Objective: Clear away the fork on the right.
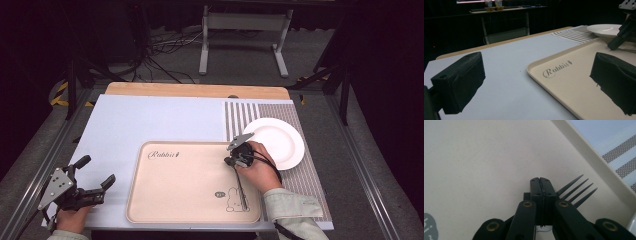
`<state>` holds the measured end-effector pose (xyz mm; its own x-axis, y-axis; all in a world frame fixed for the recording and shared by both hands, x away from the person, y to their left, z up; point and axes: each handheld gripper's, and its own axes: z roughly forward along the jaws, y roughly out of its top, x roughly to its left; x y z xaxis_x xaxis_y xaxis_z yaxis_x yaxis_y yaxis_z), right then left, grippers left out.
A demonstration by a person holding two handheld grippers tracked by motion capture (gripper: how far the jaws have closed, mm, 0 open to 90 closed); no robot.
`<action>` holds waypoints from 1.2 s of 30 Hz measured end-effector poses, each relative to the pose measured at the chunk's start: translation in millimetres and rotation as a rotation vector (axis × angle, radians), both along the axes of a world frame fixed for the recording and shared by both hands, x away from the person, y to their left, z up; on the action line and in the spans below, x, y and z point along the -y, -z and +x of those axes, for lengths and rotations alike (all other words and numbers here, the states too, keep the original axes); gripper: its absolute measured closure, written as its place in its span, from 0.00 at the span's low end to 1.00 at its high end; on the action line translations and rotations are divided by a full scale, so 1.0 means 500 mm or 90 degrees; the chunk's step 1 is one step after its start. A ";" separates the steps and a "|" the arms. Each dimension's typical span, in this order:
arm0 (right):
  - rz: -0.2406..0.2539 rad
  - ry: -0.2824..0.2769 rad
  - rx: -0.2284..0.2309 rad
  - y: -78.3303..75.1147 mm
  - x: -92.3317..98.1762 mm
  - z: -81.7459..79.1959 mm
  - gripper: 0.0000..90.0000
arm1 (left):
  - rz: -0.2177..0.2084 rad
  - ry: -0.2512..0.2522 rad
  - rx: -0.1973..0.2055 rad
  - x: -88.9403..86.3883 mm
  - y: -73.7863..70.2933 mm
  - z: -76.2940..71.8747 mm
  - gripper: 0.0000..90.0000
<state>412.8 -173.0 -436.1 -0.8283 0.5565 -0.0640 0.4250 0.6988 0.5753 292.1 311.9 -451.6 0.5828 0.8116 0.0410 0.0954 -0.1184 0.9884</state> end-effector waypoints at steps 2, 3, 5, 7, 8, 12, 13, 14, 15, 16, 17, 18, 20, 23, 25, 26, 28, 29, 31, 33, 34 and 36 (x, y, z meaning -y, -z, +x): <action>0.001 0.007 0.001 0.000 0.004 0.000 1.00 | -0.001 -0.001 0.002 0.001 0.000 0.000 0.00; 0.002 0.009 0.001 0.000 0.006 0.001 1.00 | -0.001 -0.001 0.002 0.001 0.001 0.000 0.00; 0.000 0.013 0.001 0.000 0.009 0.001 1.00 | -0.001 -0.001 0.001 0.001 0.000 0.000 0.00; -0.002 0.015 0.001 -0.001 0.012 0.002 1.00 | -0.002 -0.001 0.001 0.001 0.001 0.000 0.00; -0.001 0.017 0.001 0.000 0.013 0.002 1.00 | -0.001 -0.001 0.000 0.000 0.000 0.000 0.00; -0.002 0.027 0.003 -0.001 0.018 0.003 1.00 | -0.001 -0.001 0.001 0.000 0.000 0.000 0.00; -0.003 0.024 0.003 -0.001 0.020 0.003 1.00 | -0.002 -0.002 0.002 0.000 0.000 0.000 0.00; -0.004 0.026 0.002 -0.001 0.022 0.003 1.00 | -0.002 -0.002 0.002 0.000 0.000 0.000 0.00; -0.004 0.026 0.002 -0.001 0.022 0.003 1.00 | -0.002 -0.002 0.002 0.000 0.000 0.000 0.00; -0.003 0.030 0.003 -0.001 0.022 0.003 1.00 | -0.002 -0.002 0.002 0.000 0.000 0.000 0.00; -0.005 0.030 0.001 -0.001 0.025 0.003 1.00 | -0.002 -0.002 0.002 0.000 0.000 0.000 0.00; -0.005 0.031 0.001 -0.002 0.026 0.003 1.00 | -0.002 -0.001 0.002 0.000 0.000 0.000 0.00; -0.005 0.031 0.001 -0.002 0.026 0.004 1.00 | -0.001 -0.001 0.001 0.000 0.000 0.000 0.00; 0.002 0.030 0.004 -0.004 0.027 0.003 0.99 | -0.001 -0.001 0.000 0.000 0.000 0.000 0.00; 0.007 0.030 0.006 -0.006 0.027 0.002 0.97 | -0.001 -0.001 0.000 0.000 0.000 0.001 0.00; 0.012 0.028 0.009 -0.010 0.027 0.001 0.94 | 0.000 0.000 -0.001 0.000 0.000 0.001 0.00; 0.027 0.024 0.017 -0.020 0.028 -0.001 0.84 | 0.000 0.000 -0.001 0.000 0.000 0.001 0.00; 0.035 0.022 0.018 -0.024 0.028 -0.003 0.77 | 0.000 0.000 -0.001 0.000 0.000 0.001 0.00; 0.042 0.018 0.022 -0.029 0.028 -0.005 0.69 | -0.001 -0.001 -0.001 0.000 0.000 0.001 0.00; 0.060 0.013 0.025 -0.036 0.028 -0.008 0.54 | -0.001 0.000 0.000 0.000 0.000 0.000 0.00; 0.070 0.011 0.027 -0.041 0.028 -0.011 0.47 | -0.001 0.000 0.001 0.000 0.000 0.000 0.00; 0.083 0.007 0.041 -0.049 0.029 -0.016 0.35 | -0.001 -0.001 0.001 0.000 0.000 0.000 0.00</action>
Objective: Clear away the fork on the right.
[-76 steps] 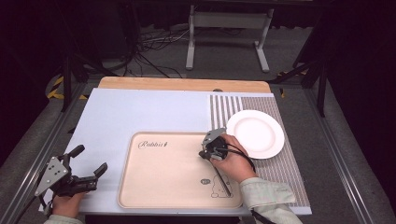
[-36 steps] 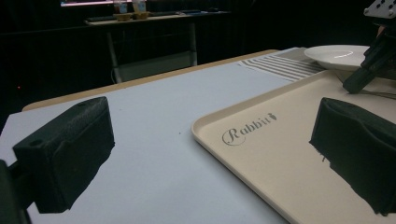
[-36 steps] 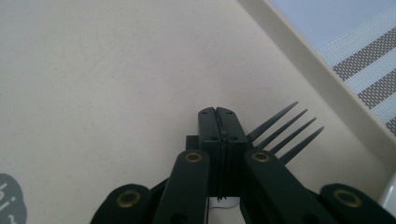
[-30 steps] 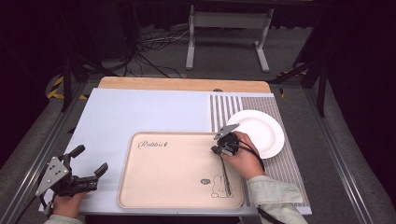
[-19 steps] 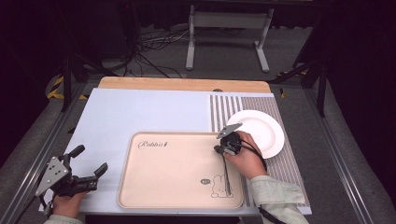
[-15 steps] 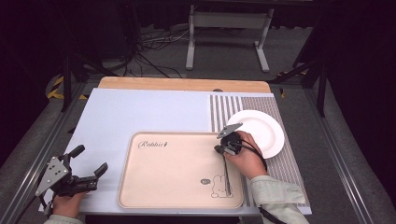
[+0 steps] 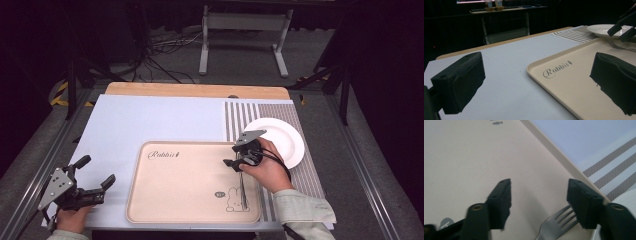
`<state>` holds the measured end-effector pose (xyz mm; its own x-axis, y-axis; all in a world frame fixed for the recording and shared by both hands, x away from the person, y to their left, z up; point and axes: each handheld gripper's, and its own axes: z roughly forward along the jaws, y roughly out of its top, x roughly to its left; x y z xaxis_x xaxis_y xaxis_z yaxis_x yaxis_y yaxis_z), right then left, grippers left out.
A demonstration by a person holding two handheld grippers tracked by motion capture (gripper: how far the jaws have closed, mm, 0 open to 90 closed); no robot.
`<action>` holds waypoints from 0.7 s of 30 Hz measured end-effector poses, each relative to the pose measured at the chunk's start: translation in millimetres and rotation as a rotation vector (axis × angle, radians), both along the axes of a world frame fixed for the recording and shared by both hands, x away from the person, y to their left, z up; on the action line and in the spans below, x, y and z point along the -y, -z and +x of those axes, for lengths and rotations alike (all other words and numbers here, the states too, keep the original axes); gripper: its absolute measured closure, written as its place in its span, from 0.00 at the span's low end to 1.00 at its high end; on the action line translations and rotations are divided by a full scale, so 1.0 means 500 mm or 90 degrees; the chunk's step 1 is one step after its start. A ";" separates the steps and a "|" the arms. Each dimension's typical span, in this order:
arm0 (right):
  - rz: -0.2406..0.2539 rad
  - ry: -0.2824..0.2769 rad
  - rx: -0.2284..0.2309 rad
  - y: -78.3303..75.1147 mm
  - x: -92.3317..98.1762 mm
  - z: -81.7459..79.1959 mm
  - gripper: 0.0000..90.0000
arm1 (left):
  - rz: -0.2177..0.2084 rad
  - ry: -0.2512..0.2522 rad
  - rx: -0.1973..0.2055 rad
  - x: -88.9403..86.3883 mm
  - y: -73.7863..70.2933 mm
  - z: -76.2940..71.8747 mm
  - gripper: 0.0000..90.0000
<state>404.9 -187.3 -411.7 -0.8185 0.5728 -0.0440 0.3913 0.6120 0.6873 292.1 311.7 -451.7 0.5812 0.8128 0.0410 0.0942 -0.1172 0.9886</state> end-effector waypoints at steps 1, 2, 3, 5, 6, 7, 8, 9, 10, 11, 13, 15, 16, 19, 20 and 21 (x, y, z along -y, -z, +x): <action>0.007 -0.002 0.005 -0.004 0.000 -0.002 0.30 | 0.000 0.000 0.000 0.000 0.000 0.000 0.00; 0.012 -0.004 0.010 -0.008 0.001 -0.005 0.28 | 0.000 0.000 -0.001 0.000 0.000 0.000 0.00; 0.016 -0.012 0.021 -0.014 0.003 -0.008 0.25 | 0.000 0.000 -0.001 0.000 0.000 0.000 0.00; 0.025 -0.016 0.040 -0.025 0.006 -0.014 0.15 | 0.001 0.001 -0.001 0.000 0.000 0.001 0.00; 0.031 -0.015 0.047 -0.030 0.009 -0.016 0.14 | 0.001 0.002 -0.002 0.000 0.000 0.001 0.00; 0.037 -0.016 0.051 -0.036 0.012 -0.019 0.14 | -0.001 0.001 0.001 0.001 0.000 0.000 0.00; 0.045 -0.019 0.060 -0.047 0.018 -0.025 0.13 | 0.000 0.001 0.000 0.001 0.000 0.000 0.00; 0.045 -0.019 0.060 -0.047 0.018 -0.025 0.13 | -0.001 0.000 0.000 0.001 0.000 0.000 0.00; 0.048 -0.020 0.064 -0.052 0.022 -0.028 0.13 | -0.002 0.000 0.001 0.000 0.000 0.000 0.00; 0.050 -0.020 0.066 -0.056 0.026 -0.032 0.13 | -0.002 -0.001 0.001 0.000 0.000 -0.001 0.00; 0.054 -0.023 0.076 -0.064 0.035 -0.038 0.13 | -0.002 -0.001 0.001 0.000 0.000 -0.001 0.00; 0.068 -0.022 0.089 -0.074 0.049 -0.048 0.13 | -0.001 -0.001 0.000 0.000 0.000 0.000 0.00; 0.068 -0.022 0.089 -0.074 0.049 -0.048 0.13 | -0.001 0.000 0.000 0.000 0.000 0.000 0.00; 0.079 -0.021 0.104 -0.081 0.065 -0.059 0.12 | 0.000 0.001 0.000 0.001 0.000 0.000 0.00; 0.089 -0.018 0.113 -0.083 0.076 -0.065 0.12 | -0.001 0.000 0.000 0.001 0.000 0.000 0.00; 0.089 -0.018 0.113 -0.083 0.076 -0.065 0.12 | -0.001 -0.001 0.000 0.001 0.000 0.000 0.00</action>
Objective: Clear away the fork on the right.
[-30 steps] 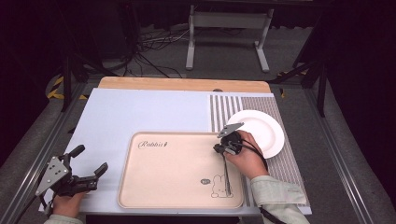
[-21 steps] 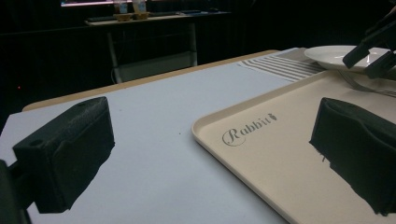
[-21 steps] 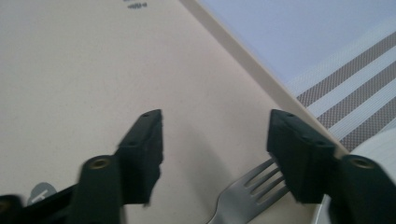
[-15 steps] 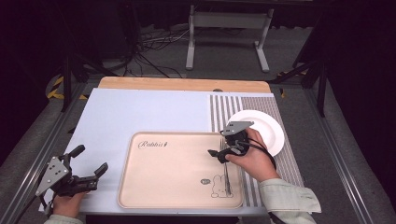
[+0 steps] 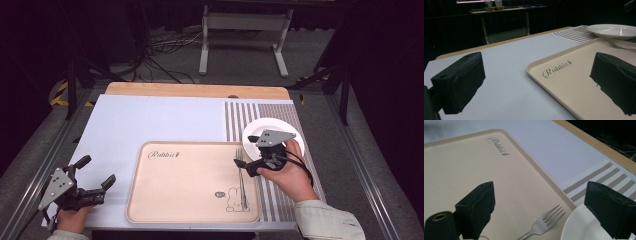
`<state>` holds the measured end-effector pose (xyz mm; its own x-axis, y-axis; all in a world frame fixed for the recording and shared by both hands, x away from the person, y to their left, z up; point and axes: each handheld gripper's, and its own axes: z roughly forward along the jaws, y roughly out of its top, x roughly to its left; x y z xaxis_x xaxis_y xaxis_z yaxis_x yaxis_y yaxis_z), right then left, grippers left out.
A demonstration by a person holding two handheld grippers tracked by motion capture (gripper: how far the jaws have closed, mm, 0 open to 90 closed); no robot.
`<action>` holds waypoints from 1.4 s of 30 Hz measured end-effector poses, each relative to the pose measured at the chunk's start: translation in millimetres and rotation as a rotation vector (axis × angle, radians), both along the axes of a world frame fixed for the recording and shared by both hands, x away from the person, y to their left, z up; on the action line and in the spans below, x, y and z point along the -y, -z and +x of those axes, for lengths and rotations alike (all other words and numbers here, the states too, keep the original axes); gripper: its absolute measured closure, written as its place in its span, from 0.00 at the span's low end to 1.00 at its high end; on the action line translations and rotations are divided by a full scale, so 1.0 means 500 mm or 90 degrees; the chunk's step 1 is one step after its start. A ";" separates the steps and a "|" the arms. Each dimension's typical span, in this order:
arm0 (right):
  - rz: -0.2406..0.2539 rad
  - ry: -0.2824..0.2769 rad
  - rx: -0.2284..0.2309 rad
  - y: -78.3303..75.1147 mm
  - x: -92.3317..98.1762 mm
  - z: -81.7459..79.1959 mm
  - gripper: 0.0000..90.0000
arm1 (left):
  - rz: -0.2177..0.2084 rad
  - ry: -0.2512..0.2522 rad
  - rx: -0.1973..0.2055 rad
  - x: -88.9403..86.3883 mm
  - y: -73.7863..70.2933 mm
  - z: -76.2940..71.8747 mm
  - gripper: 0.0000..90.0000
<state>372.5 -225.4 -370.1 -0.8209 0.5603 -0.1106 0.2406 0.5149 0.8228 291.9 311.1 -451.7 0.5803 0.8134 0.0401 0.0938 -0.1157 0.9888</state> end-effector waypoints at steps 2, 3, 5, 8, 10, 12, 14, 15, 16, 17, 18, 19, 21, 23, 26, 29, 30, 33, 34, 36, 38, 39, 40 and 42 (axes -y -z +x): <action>0.010 0.003 0.010 -0.002 0.013 -0.006 0.11 | 0.001 0.000 -0.001 0.000 0.000 0.000 0.00; 0.019 0.007 0.017 -0.003 0.023 -0.011 0.10 | 0.001 0.000 0.001 0.000 0.000 0.000 0.00; 0.031 0.012 0.024 -0.003 0.035 -0.017 0.09 | 0.001 0.000 0.000 0.000 0.000 0.000 0.00; 0.058 0.021 0.031 -0.002 0.056 -0.028 0.09 | 0.001 0.000 -0.001 0.001 0.000 0.000 0.00; 0.073 0.025 0.040 0.001 0.070 -0.034 0.09 | 0.001 -0.001 -0.001 0.001 0.000 0.000 0.00; 0.077 0.028 0.042 0.002 0.076 -0.038 0.08 | 0.001 -0.001 -0.001 0.001 0.001 0.000 0.00; 0.088 0.037 0.056 0.007 0.095 -0.046 0.08 | 0.002 -0.001 -0.001 0.001 0.001 0.000 0.00; 0.099 0.043 0.056 0.010 0.103 -0.050 0.07 | 0.004 -0.001 -0.002 0.001 0.001 0.000 0.00; 0.103 0.048 0.056 0.013 0.112 -0.053 0.07 | 0.004 -0.001 -0.002 0.001 0.001 0.000 0.00; 0.108 0.052 0.055 0.015 0.117 -0.055 0.07 | 0.003 0.000 -0.003 0.001 0.001 0.000 0.00; 0.117 0.055 0.056 0.018 0.125 -0.057 0.07 | 0.003 -0.001 -0.004 0.001 0.002 0.000 0.00; 0.126 0.059 0.054 0.022 0.131 -0.059 0.07 | 0.002 -0.001 -0.005 0.002 0.002 0.001 0.00; 0.145 0.067 0.057 0.031 0.145 -0.064 0.06 | 0.003 -0.001 -0.006 0.002 0.002 0.001 0.00; 0.159 0.074 0.062 0.041 0.158 -0.069 0.06 | 0.002 -0.003 -0.006 0.002 0.003 0.002 0.00; 0.165 0.078 0.068 0.053 0.172 -0.075 0.05 | 0.001 -0.004 -0.007 0.001 0.004 0.002 0.00; 0.168 0.079 0.071 0.061 0.182 -0.079 0.05 | 0.001 -0.004 -0.007 0.001 0.004 0.001 0.00; 0.173 0.083 0.073 0.065 0.190 -0.082 0.04 | 0.001 -0.004 -0.007 0.001 0.004 0.001 0.00; 0.188 0.094 0.077 0.077 0.204 -0.088 0.03 | 0.001 -0.005 -0.007 0.002 0.004 0.001 0.00; 0.192 0.098 0.079 0.081 0.208 -0.090 0.03 | 0.001 -0.004 -0.006 0.002 0.004 0.001 0.00; 0.197 0.104 0.083 0.088 0.215 -0.092 0.03 | 0.003 -0.004 -0.008 0.002 0.003 0.001 0.00; 0.202 0.111 0.087 0.096 0.223 -0.094 0.03 | 0.001 -0.005 -0.007 0.002 0.004 0.001 0.00; 0.204 0.113 0.087 0.098 0.226 -0.095 0.03 | 0.001 -0.005 -0.007 0.002 0.004 0.001 0.00; 0.205 0.116 0.088 0.101 0.229 -0.096 0.03 | 0.001 -0.005 -0.008 0.001 0.004 0.001 0.00; 0.200 0.118 0.086 0.106 0.235 -0.097 0.03 | 0.001 -0.005 -0.008 0.001 0.004 0.001 0.00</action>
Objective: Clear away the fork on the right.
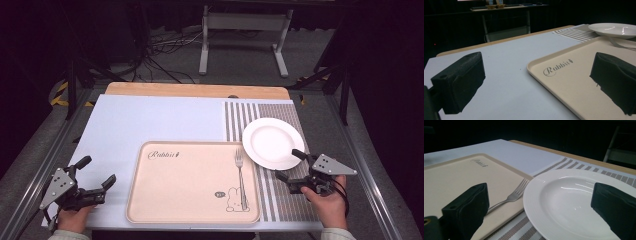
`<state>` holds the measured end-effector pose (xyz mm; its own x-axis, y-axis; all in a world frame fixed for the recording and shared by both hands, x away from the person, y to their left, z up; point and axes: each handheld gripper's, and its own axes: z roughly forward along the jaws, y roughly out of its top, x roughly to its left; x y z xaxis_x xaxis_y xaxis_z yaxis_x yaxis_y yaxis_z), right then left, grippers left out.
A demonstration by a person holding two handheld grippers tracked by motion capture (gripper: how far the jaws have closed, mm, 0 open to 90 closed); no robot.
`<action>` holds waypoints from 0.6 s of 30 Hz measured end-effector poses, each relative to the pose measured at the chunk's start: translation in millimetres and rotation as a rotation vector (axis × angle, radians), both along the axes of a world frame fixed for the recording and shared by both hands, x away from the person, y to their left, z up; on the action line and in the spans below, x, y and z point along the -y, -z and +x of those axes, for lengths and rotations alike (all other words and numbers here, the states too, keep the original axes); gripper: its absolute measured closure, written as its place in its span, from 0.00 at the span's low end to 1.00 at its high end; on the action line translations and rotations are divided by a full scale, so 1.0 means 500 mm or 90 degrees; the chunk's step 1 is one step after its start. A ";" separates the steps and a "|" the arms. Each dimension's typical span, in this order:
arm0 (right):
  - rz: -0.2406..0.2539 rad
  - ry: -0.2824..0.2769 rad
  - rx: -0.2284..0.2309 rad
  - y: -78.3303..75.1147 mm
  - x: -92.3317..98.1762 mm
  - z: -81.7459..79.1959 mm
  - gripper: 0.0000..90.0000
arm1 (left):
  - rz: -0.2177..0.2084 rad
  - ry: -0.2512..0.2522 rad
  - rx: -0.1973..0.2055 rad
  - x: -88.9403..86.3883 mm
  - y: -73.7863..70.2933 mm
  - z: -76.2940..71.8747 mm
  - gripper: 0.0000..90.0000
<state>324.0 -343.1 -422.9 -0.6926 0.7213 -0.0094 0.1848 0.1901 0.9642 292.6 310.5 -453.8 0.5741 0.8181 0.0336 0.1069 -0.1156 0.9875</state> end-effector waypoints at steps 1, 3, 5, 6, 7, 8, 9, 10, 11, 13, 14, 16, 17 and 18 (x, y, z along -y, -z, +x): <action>-0.001 0.002 0.000 0.002 0.004 -0.001 0.02 | 0.000 0.000 0.000 0.000 0.000 0.000 0.00; -0.001 0.003 0.001 0.003 0.007 -0.001 0.02 | 0.000 0.000 0.000 0.000 0.000 0.000 0.00; 0.005 0.008 0.001 0.009 0.014 -0.004 0.02 | 0.001 0.001 0.000 0.000 0.000 0.000 0.00; 0.005 0.008 0.001 0.009 0.014 -0.004 0.02 | 0.001 0.001 0.001 0.000 0.000 0.000 0.00; 0.004 0.012 -0.001 0.014 0.019 -0.004 0.02 | 0.001 0.001 0.000 0.000 0.000 0.000 0.00; 0.004 0.012 -0.001 0.014 0.019 -0.004 0.02 | 0.001 0.001 0.000 0.000 0.000 0.000 0.00; 0.004 0.018 -0.004 0.019 0.023 -0.004 0.02 | 0.001 0.001 0.000 0.000 0.000 0.000 0.00; 0.004 0.019 -0.005 0.021 0.025 -0.004 0.02 | 0.000 0.001 0.000 0.000 0.000 0.000 0.00; 0.005 0.019 -0.004 0.022 0.027 -0.004 0.02 | 0.000 0.002 0.001 0.000 0.000 0.000 0.00; 0.007 0.024 -0.004 0.027 0.029 -0.004 0.02 | 0.000 0.001 0.001 0.000 -0.001 0.000 0.00; 0.005 0.026 -0.004 0.031 0.030 -0.004 0.02 | 0.000 0.002 0.002 0.000 -0.001 0.000 0.00; 0.004 0.028 -0.007 0.038 0.031 -0.004 0.01 | -0.001 0.002 0.001 0.000 -0.001 0.000 0.00; 0.000 0.028 -0.010 0.042 0.031 -0.004 0.01 | 0.000 0.002 0.002 -0.001 -0.002 -0.001 0.00; 0.000 0.028 -0.010 0.042 0.031 -0.004 0.01 | 0.000 0.002 0.002 -0.001 -0.002 -0.001 0.00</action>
<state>322.1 -358.4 -444.2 -0.6598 0.7514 0.0015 0.2084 0.1811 0.9611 292.3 311.1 -453.0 0.5766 0.8163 0.0352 0.1031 -0.1155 0.9880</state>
